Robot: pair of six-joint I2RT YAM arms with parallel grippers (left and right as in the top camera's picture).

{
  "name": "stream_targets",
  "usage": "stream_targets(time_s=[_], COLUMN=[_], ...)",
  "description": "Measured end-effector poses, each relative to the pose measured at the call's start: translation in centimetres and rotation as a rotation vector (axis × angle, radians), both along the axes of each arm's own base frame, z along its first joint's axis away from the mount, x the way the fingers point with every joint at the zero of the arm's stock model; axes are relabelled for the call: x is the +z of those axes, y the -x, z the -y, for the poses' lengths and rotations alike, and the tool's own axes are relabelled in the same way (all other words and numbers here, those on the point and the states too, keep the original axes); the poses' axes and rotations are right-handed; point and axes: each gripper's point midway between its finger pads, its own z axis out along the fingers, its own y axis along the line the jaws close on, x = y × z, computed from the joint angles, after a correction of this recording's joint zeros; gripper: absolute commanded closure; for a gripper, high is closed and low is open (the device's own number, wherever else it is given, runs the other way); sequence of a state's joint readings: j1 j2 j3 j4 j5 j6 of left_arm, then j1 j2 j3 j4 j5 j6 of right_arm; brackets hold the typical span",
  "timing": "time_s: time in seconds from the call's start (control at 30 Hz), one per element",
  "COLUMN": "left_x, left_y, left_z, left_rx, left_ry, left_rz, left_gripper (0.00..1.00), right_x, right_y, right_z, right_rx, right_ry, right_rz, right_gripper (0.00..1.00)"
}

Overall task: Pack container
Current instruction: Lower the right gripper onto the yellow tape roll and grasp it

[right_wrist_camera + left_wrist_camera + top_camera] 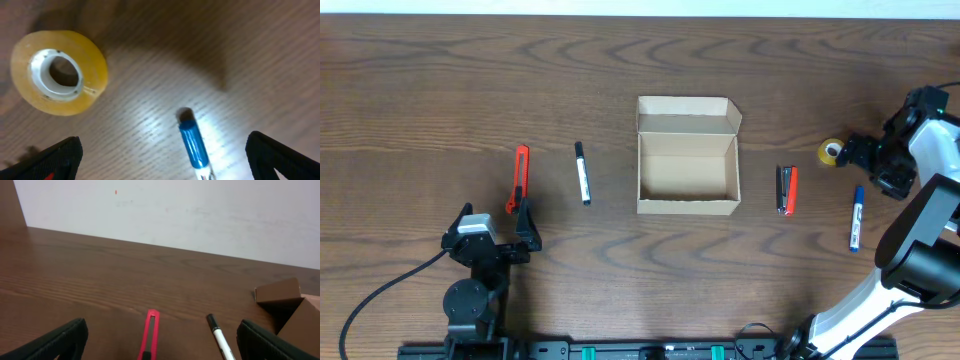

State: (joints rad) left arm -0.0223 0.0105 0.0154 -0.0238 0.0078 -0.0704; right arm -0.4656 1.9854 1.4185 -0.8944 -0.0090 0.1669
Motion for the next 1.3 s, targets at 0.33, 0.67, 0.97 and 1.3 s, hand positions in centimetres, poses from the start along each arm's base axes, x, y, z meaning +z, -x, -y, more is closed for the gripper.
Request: stream_targets(time_s=[0.33,0.67,0.97,1.3], left_x=[0.0,0.0,0.0,0.0], left_y=[0.0,0.0,0.0,0.0], left_z=[0.0,0.0,0.0,0.0], left_rx=[0.0,0.0,0.0,0.0], left_ry=[0.0,0.0,0.0,0.0], left_rz=[0.0,0.0,0.0,0.0], left_gripper=[0.05,0.05,0.05,0.05], right_x=[0.1,0.3,0.4,-0.7], right_y=[-1.1,-2.0,-2.7,-2.9], right_z=[-0.3,0.0,0.3,0.3], right_rx=[0.063,0.123,0.145,0.157], right_ry=[-0.016,0.006,0.021,0.014], right_rz=[0.049,0.087,0.115,0.103], right_gripper=[0.01,0.01,0.01,0.01])
